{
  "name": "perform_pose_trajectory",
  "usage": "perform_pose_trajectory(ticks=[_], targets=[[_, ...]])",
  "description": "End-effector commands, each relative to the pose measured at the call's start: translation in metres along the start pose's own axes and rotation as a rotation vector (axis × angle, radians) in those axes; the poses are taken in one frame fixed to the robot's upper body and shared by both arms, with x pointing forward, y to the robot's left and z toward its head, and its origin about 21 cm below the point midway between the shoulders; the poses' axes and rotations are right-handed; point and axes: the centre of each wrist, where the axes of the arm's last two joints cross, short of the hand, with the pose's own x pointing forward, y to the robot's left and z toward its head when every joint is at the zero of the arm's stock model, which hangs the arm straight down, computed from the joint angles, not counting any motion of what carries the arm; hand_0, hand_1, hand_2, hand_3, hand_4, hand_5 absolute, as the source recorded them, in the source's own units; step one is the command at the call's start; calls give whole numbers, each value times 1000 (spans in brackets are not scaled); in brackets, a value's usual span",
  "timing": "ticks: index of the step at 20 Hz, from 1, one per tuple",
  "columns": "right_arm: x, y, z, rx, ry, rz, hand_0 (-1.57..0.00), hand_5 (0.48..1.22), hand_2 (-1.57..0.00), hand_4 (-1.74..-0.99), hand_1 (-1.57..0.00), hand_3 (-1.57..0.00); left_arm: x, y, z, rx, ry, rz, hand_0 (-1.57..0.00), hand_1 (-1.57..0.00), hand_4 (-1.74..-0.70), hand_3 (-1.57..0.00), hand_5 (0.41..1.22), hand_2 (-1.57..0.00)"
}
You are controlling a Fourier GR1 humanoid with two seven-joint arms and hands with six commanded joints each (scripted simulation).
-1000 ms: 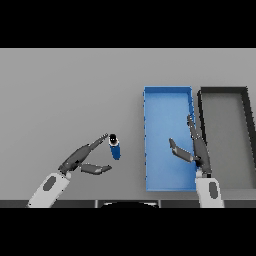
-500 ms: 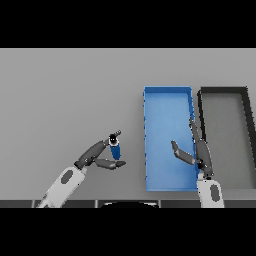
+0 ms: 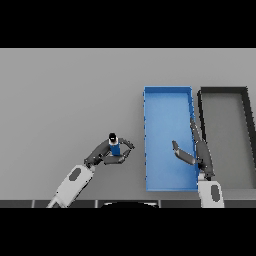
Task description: Pick up the blue pipe and place it into the blue bin.
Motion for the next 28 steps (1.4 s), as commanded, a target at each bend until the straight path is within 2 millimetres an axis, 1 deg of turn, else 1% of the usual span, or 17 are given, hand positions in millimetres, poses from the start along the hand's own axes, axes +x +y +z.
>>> perform_pose_trajectory(ticks=[1, 2, 4, 6, 7, 8, 9, 11, 13, 16, 20, 21, 22, 23, 24, 26, 28], targets=[[2, -5, 1, -7, -17, 6, 1, 657, 1, -1219, 1, 1, -1, -2, 0, 9, 2, 0, -602, -752, -1439, -908, 910, -865], [0, -2, -1, 2, -8, -7, 1, 658, 1, -1224, 1, 1, 1, -9, -3, -2, 10, 8, -796, -915, -1497, -1030, 972, -1006], [1, -1, -3, -2, -8, -21, 1, 660, 1, -1233, 1, 1, 0, -14, -2, -5, -2, 0, -1075, -1151, -1580, -1194, 1062, -1210], [0, -2, -4, 5, 2, -15, 1, 651, 1, -1224, 1, 1, 0, -18, 1, -4, -26, -29, -1253, -1302, -1530, -1330, 1119, -1340], [0, -2, -6, 6, 13, -19, 1, 646, 1, -1222, 1, 1, 4, -21, -2, -6, -48, -38, -1317, -1356, -1513, -1378, 1139, -1386], [-2, -2, -7, 3, 18, -22, 1, 638, 1, -1221, 1, 1, 6, -19, -4, 9, -74, -40, -1368, -1399, -1501, -1417, 1156, -1423], [-3, -2, -7, 4, 8, -24, 1, 635, 1, -1220, 1, 1, 10, -20, -4, 6, -99, -40, -1408, -1434, -1492, -1448, 1169, -1453], [0, -5, -9, 6, 2, -31, 1, 628, 1, -1219, 1, 1, 17, -22, -7, 9, -126, -39, -1467, -1483, -1478, -1492, 1188, -1495], [-2, -3, -6, 8, -1, -40, 1, 633, 1, -1229, 1, 1, 28, -19, -10, 13, -189, -26, -1504, -1515, -1471, -1520, 1200, -1522], [-2, -2, -6, 4, 2, -8, 1, 639, 1, -1213, 1, 1, 54, -21, -16, -11, -251, -35, -1537, -1542, -1467, -1545, 1210, -1546], [-2, -2, -10, 1, 7, 13, 1, 643, 1, -1176, 1, 1, 82, -25, -24, -58, -298, -45, -1557, -1559, -1466, -1560, 1217, -1561], [0, -3, -8, 1, 1, 14, 1, 644, 1, -1170, 1, 1, 82, -20, -22, -67, -299, -54, -1560, -1562, -1466, -1563, 1217, -1563], [-3, -6, -6, 1, 8, 23, 1, 644, 1, -1161, 1, 1, 85, -23, -21, -76, -290, -54, -1562, -1563, -1467, -1564, 1218, -1564], [-2, -4, -6, 0, 4, 23, 1, 643, 1, -1158, 1, 1, 89, -21, -25, -77, -278, -59, -1564, -1565, -1466, -1566, 1219, -1566], [-1, -2, -5, 0, -4, 20, 1, 642, 1, -1155, 1, 1, 91, -26, -24, -87, -284, -58, -1565, -1566, -1467, -1567, 1219, -1567], [2, -2, -3, -10, -15, 26, 1, 643, 1, -1145, 1, 1, 90, -29, -23, -91, -278, -61, -1567, -1568, -1466, -1568, 1220, -1568], [3, 2, 6, -42, -12, 30, 1, 643, 1, -1139, 1, 1, 87, -27, -26, -86, -266, -73, -1569, -1569, -1466, -1569, 1220, -1569]])
